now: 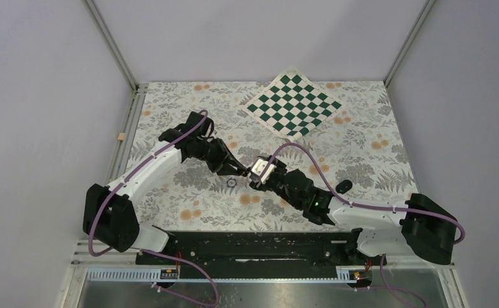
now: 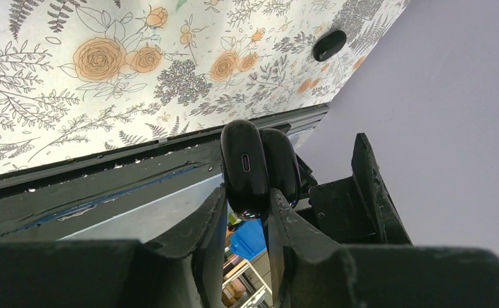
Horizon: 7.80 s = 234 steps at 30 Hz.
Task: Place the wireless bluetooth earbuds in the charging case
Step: Open the charging case to the charging case, then pass from the left arm to the right, then pass from the right arm to the left, then close the charging case at the charging case, then open the charging case to the charging case.
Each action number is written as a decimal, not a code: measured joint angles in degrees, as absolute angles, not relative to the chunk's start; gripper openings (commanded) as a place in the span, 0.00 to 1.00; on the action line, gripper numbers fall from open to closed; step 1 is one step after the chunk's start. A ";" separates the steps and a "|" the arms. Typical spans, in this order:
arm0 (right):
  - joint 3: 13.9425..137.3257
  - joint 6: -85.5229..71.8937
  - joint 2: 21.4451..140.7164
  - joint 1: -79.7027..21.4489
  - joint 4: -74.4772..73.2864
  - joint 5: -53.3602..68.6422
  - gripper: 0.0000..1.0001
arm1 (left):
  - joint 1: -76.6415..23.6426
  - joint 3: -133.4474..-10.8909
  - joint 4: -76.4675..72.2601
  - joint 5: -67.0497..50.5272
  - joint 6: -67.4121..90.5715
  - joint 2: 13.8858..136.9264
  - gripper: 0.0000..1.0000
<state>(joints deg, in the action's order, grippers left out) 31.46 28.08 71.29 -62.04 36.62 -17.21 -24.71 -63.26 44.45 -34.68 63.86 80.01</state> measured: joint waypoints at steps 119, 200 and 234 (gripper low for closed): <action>81.91 -24.14 80.03 -51.22 -51.05 -9.08 0.00 | -43.72 -40.47 -7.03 -16.82 46.46 61.98 0.83; 37.60 -56.90 54.06 -24.34 15.73 40.58 0.56 | -35.53 -38.87 -31.44 -46.57 65.25 70.41 0.00; 45.21 -51.18 49.19 -25.61 6.44 41.67 0.73 | -35.53 -40.56 -27.40 -45.34 64.01 70.02 0.00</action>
<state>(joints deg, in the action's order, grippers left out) 45.21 -51.18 49.19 -25.61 6.44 41.67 -35.53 -40.56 -27.40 -45.34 64.01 70.02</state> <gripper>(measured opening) 0.731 0.364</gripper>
